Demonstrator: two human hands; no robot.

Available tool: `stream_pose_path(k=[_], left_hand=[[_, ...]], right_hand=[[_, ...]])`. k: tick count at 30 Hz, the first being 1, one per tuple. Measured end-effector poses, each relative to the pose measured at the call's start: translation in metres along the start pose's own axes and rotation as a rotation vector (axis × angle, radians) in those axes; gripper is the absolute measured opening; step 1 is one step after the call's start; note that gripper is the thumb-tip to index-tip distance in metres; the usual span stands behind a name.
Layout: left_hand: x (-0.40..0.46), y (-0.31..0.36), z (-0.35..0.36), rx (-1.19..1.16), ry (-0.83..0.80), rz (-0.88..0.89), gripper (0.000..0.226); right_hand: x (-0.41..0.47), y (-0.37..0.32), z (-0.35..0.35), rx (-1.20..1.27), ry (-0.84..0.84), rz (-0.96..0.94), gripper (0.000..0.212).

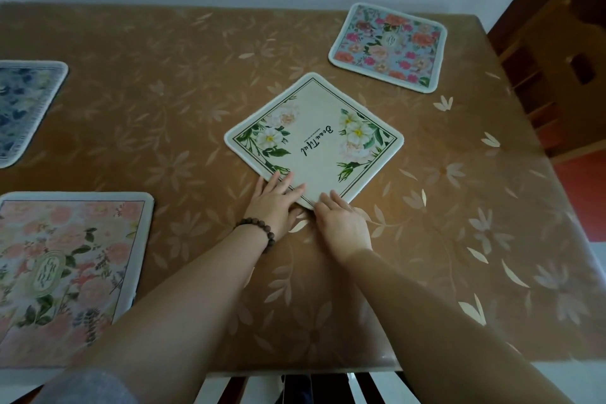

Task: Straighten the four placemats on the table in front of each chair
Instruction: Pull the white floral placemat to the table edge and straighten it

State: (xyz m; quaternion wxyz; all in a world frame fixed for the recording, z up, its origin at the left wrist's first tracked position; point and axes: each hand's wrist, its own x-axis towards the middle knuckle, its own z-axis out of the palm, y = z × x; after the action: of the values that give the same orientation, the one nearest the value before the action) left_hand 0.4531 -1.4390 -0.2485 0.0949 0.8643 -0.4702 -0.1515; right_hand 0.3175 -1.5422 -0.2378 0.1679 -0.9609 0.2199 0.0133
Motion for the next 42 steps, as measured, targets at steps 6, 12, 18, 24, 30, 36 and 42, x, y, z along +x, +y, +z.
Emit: stream_pose_path(k=[6, 12, 18, 24, 30, 36, 42], left_hand=[[-0.015, 0.001, 0.004, 0.021, -0.03, 0.014, 0.047], [-0.045, 0.003, 0.005, 0.015, -0.012, -0.023, 0.044], [-0.088, 0.029, 0.018, 0.087, -0.001, -0.04, 0.04], [-0.143, 0.079, 0.044, 0.076, -0.058, -0.104, 0.043], [-0.186, 0.126, 0.065, 0.065, -0.113, -0.151, 0.045], [-0.197, 0.139, 0.062, 0.017, -0.152, -0.118, 0.052], [-0.2, 0.113, 0.036, -0.007, -0.145, -0.179, 0.09]], right_hand=[[-0.039, 0.016, -0.004, 0.051, 0.016, -0.002, 0.032], [-0.085, 0.031, -0.005, 0.056, 0.008, 0.004, 0.031], [-0.125, 0.041, -0.004, 0.078, -0.071, 0.023, 0.043], [-0.159, 0.044, -0.009, 0.01, -0.116, -0.062, 0.045], [-0.19, 0.043, -0.007, -0.043, -0.193, -0.126, 0.04], [-0.207, 0.054, -0.008, -0.091, -0.216, -0.015, 0.048], [-0.216, 0.047, -0.009, -0.065, -0.195, 0.183, 0.105]])
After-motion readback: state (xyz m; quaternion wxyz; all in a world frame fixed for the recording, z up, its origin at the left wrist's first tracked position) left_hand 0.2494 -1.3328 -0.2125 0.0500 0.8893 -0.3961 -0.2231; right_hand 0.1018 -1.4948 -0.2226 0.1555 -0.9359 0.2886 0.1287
